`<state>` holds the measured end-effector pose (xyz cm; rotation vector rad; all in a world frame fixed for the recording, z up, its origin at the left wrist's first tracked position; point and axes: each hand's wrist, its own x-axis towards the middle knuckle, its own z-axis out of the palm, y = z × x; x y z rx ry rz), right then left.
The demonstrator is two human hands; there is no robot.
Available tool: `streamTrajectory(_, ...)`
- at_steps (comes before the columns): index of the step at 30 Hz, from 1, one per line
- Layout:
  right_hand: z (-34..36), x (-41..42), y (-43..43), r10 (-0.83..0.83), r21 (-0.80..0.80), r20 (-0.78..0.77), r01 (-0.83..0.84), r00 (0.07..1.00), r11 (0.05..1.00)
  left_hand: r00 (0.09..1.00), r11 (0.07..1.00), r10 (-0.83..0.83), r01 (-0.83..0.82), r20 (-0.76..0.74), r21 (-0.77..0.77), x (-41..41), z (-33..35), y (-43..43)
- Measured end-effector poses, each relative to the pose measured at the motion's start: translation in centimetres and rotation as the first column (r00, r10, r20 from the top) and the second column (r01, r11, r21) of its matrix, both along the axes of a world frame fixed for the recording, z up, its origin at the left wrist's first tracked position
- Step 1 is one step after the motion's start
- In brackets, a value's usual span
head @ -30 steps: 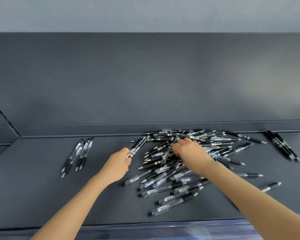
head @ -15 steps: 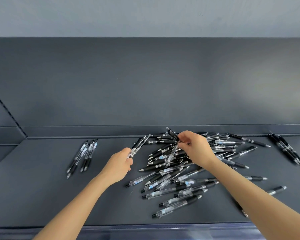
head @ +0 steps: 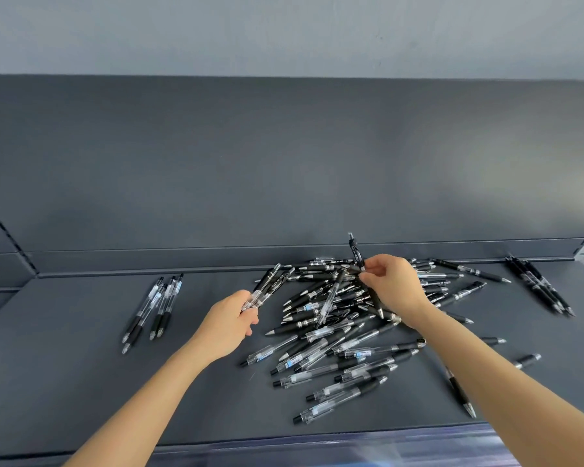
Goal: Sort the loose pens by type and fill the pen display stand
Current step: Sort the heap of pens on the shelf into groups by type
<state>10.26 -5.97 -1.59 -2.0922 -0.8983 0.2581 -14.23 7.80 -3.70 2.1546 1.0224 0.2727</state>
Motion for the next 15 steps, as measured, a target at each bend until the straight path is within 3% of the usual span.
streamTrajectory(4,0.1,0.8,-1.7,-0.013,-0.065,0.016,0.014,1.0,0.998,1.0,1.0,-0.026,0.026,0.003,-0.004,0.4,-0.2,0.1)
streamTrajectory(10,-0.1,2.0,-4.8,0.044,-0.395,0.125,0.009,0.991,0.919,0.994,0.995,-0.098,0.1,0.053,-0.029,1.5,-0.2,-0.4)
streamTrajectory(12,-0.4,2.0,-5.6,0.023,-0.402,0.13,0.031,0.991,0.915,0.99,0.991,-0.134,0.135,0.051,-0.013,1.9,-0.1,-0.8)
streamTrajectory(15,-0.4,2.0,-6.6,-0.096,-0.274,0.102,0.121,0.99,0.954,0.982,0.979,-0.191,0.191,-0.01,0.075,2.7,0.2,-1.3)
